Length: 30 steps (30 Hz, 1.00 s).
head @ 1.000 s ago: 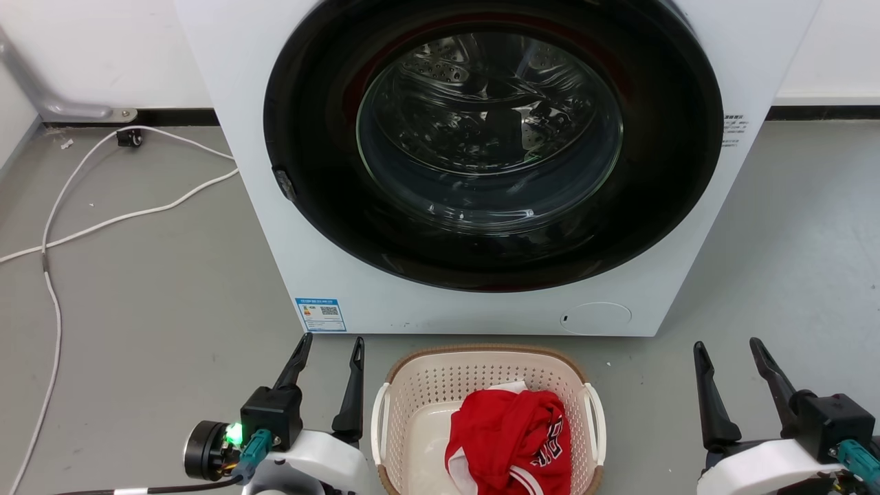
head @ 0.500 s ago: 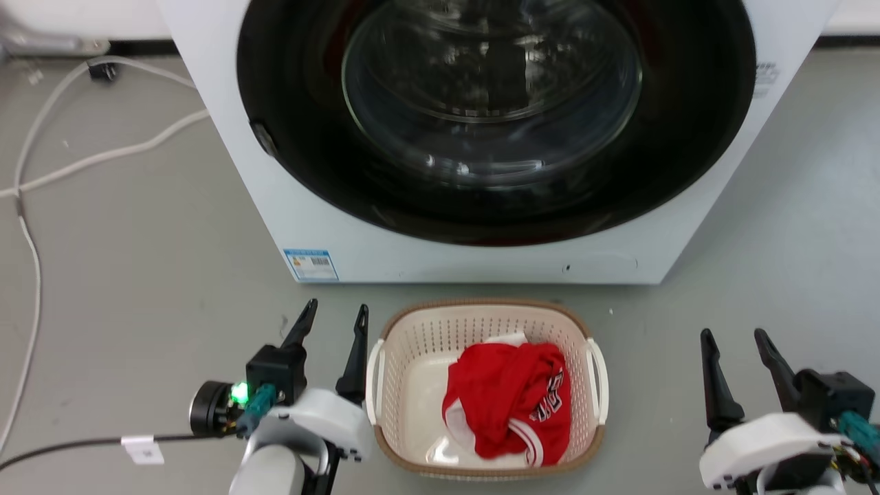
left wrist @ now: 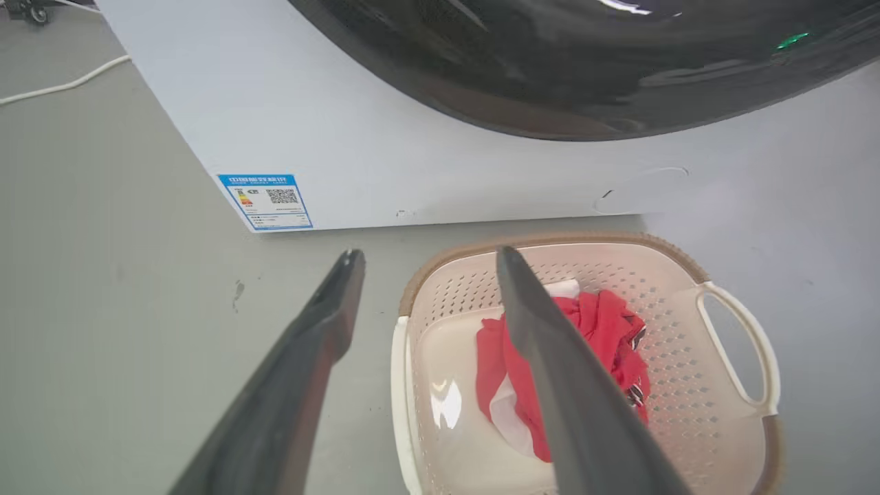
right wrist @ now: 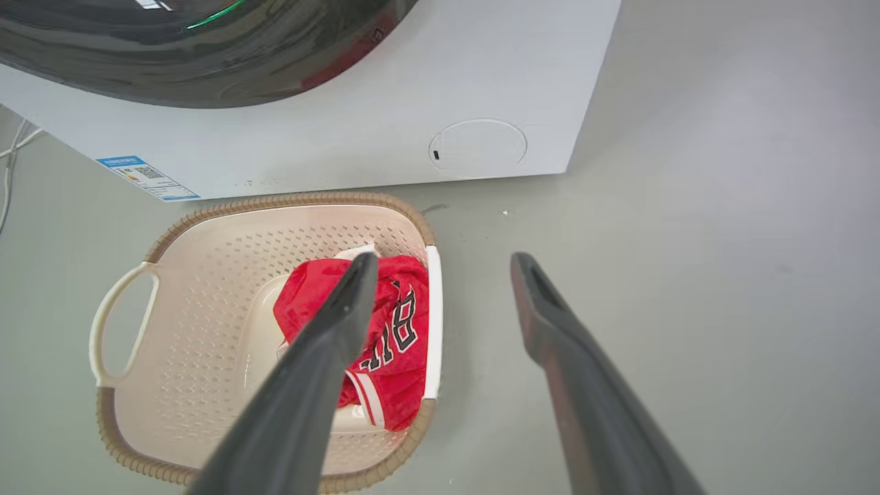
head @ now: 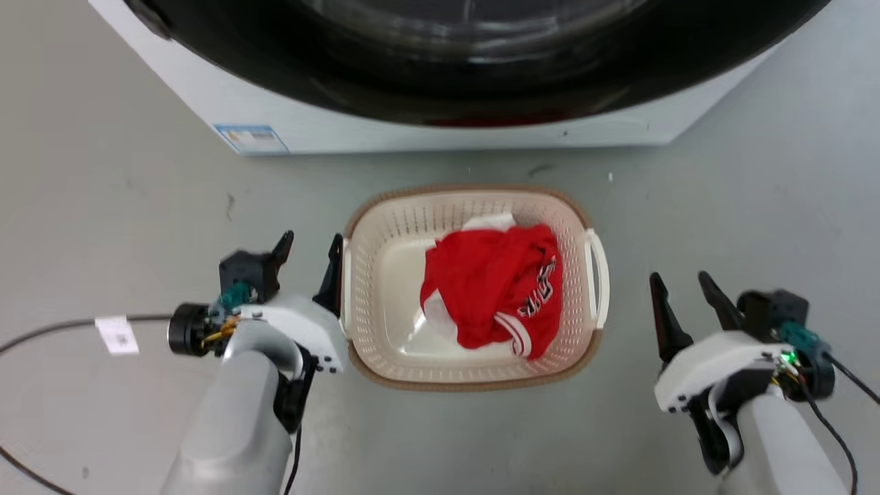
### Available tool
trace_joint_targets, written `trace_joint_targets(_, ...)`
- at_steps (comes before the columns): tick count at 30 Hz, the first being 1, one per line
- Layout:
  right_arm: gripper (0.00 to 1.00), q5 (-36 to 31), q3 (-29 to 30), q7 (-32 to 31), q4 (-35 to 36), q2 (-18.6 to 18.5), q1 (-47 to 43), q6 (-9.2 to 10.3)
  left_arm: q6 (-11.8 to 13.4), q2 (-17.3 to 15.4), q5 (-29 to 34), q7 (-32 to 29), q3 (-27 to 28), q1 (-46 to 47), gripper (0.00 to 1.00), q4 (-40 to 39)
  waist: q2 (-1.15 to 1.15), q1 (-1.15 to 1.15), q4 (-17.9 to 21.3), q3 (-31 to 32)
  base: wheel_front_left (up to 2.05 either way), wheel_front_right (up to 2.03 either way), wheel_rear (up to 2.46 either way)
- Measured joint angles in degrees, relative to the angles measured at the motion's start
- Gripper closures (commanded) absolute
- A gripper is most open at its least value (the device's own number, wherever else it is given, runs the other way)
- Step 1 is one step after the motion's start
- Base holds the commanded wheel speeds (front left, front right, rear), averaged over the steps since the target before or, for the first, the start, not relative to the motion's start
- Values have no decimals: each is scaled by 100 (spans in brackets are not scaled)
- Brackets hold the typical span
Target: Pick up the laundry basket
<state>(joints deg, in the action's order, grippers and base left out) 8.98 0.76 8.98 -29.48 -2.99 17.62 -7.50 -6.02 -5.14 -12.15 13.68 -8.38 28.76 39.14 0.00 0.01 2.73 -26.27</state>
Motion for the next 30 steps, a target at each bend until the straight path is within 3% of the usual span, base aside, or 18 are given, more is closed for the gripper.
trace_joint_targets(16,0,932,-1344,-46,-2562,-15,2384,0,-138,-517,-825,-1091,-689,1666,0,1798,0,0,244,-1808,0,0,0)
trace_joint_targets(30,0,1887,-2518,-458,-3546,0,3466,0,-148,-798,-1711,-1589,-1355,2410,0,2240,0,0,299,-2484,0,0,0)
